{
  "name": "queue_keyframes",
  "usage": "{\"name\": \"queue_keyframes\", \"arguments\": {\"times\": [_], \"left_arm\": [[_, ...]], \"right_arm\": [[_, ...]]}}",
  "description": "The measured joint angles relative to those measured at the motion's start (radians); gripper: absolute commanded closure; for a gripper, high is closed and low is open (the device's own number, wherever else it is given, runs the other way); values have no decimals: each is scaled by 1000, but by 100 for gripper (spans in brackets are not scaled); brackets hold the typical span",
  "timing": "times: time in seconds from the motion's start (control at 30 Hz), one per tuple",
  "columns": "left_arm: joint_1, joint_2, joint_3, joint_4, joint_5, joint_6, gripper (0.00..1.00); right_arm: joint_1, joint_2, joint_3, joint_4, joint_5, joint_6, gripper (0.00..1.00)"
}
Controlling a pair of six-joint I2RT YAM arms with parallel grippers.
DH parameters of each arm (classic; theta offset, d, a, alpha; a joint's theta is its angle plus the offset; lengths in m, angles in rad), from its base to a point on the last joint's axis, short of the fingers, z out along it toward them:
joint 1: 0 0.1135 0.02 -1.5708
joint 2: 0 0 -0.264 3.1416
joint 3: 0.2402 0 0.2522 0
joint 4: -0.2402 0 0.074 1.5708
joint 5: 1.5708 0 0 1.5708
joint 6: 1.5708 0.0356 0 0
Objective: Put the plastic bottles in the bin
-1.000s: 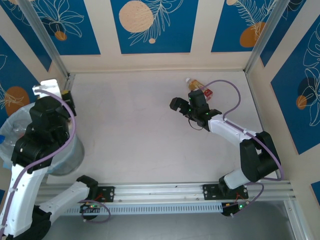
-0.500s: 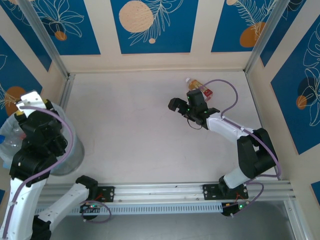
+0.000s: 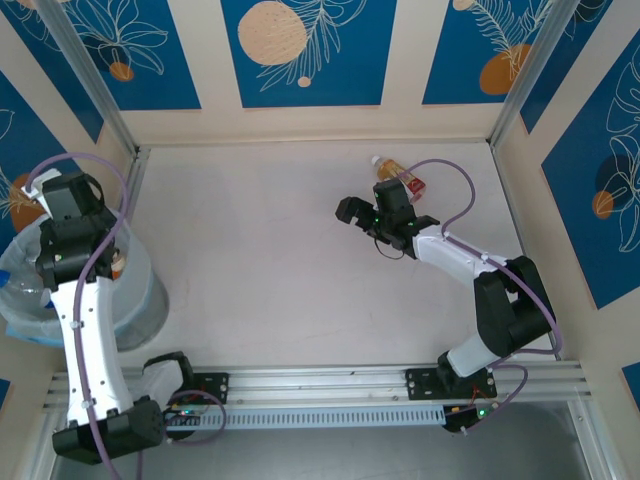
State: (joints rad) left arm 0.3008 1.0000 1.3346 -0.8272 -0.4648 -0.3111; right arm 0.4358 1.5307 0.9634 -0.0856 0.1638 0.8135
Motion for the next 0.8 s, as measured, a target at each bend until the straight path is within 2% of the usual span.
{"name": "queue_keyframes", "arguments": {"times": [0.07, 0.13, 0.43, 0.6, 0.8], "left_arm": [[40, 18, -3, -17, 42, -25, 13], [61, 32, -3, -29, 68, -50, 2], [66, 47, 12, -82, 146, -77, 1], [62, 47, 43, -87, 230, -77, 1], [-9, 38, 67, -85, 310, -80, 1]], "right_arm": [[-1, 0, 1, -9, 0, -2, 0], [-2, 0, 4, -17, 0, -3, 1], [-4, -5, 13, -35, 30, -42, 1], [-27, -50, 11, -43, 64, -90, 1], [-114, -112, 1, -40, 72, -159, 1]]}}
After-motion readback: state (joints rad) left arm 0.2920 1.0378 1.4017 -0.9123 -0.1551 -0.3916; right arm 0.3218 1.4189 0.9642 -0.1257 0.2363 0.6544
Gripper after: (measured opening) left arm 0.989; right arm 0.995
